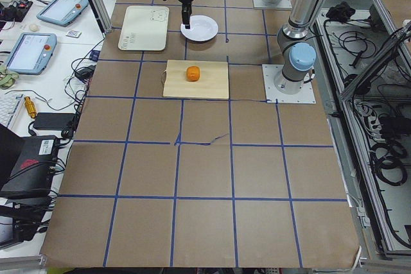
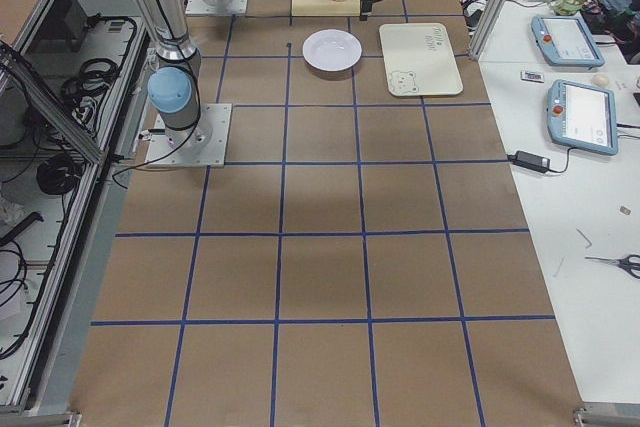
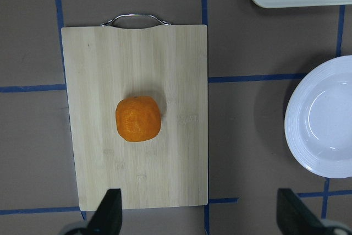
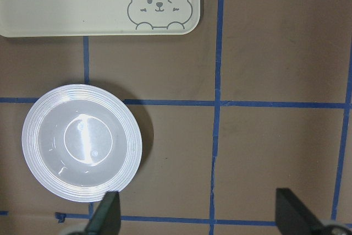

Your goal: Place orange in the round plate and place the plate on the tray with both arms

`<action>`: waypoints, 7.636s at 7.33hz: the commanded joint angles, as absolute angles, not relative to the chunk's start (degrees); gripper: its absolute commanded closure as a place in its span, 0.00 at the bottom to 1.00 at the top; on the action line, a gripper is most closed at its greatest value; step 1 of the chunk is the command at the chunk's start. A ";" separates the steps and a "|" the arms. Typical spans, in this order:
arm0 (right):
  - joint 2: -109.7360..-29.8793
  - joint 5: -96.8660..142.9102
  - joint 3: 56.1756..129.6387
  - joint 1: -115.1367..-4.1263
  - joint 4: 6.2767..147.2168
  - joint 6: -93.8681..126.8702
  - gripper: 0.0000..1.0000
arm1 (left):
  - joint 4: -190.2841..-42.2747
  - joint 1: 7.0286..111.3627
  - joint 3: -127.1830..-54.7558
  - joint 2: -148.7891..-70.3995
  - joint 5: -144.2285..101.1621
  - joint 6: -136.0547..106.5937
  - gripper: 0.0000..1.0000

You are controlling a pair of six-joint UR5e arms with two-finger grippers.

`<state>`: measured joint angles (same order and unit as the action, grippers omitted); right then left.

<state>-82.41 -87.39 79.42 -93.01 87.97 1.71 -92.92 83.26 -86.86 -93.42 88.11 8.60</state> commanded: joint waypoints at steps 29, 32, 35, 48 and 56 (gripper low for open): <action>-82.44 -87.10 79.45 -93.08 88.42 1.58 0.00 | -67.18 95.43 -93.95 -112.49 70.59 -27.22 0.93; -82.44 -87.19 79.45 -93.08 88.33 1.32 0.00 | -58.65 100.97 -95.71 -117.58 66.44 -30.23 0.71; -82.44 -87.36 79.45 -92.64 88.16 1.23 0.00 | -58.71 103.45 -96.86 -116.03 72.55 -31.47 0.00; -72.78 -63.31 114.65 -92.55 127.90 4.40 0.00 | -74.00 79.28 -91.14 -101.34 93.43 -4.48 0.00; -68.91 -61.96 119.97 -94.66 137.55 11.95 0.26 | -73.83 79.37 -91.49 -101.42 93.60 -4.48 0.00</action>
